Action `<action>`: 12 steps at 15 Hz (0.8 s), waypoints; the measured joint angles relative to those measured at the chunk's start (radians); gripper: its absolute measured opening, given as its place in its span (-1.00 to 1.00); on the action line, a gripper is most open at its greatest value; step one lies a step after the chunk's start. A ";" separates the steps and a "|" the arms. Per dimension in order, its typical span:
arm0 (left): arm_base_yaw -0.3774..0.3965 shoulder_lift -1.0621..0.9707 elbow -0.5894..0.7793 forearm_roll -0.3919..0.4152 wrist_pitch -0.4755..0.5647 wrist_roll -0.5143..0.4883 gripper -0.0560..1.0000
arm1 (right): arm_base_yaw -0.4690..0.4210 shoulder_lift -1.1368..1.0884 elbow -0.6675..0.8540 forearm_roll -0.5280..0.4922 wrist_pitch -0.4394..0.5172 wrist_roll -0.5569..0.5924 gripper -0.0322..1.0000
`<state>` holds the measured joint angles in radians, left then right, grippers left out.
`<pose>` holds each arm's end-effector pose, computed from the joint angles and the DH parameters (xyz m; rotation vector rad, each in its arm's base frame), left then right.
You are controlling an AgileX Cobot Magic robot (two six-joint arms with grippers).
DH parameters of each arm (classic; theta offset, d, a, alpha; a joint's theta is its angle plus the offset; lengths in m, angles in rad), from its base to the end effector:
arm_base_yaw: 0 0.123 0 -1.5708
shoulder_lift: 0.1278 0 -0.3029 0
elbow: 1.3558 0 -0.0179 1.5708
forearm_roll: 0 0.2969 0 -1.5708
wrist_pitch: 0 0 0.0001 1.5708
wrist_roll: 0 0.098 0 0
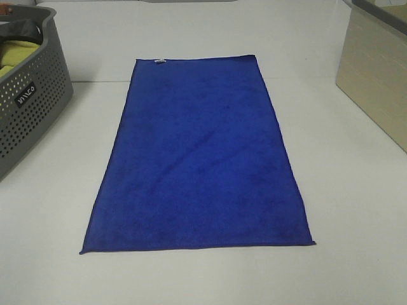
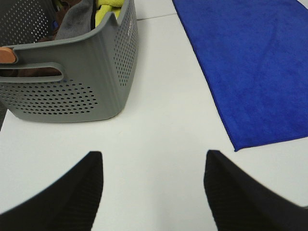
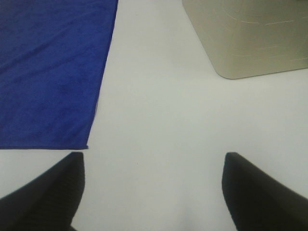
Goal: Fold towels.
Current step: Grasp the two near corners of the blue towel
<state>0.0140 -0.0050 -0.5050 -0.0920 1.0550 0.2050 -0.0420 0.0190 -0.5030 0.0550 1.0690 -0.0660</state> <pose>0.0226 -0.0075 0.2988 0.1976 2.0157 0.0286 0.0266 0.0036 0.2961 -0.0271 2.0672 -0.0003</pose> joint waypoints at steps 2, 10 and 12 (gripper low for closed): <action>0.000 0.000 0.000 0.000 0.000 0.000 0.23 | 0.008 0.000 0.000 0.001 0.000 0.000 0.51; 0.000 0.000 0.000 0.000 0.000 0.000 0.23 | 0.009 0.000 0.000 0.004 0.000 0.000 0.51; 0.000 0.000 0.000 0.000 0.000 0.000 0.23 | 0.009 0.000 0.000 0.004 0.000 0.000 0.51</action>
<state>0.0140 -0.0050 -0.5050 -0.0920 1.0550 0.2050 -0.0330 0.0190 -0.5030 0.0590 1.0690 -0.0660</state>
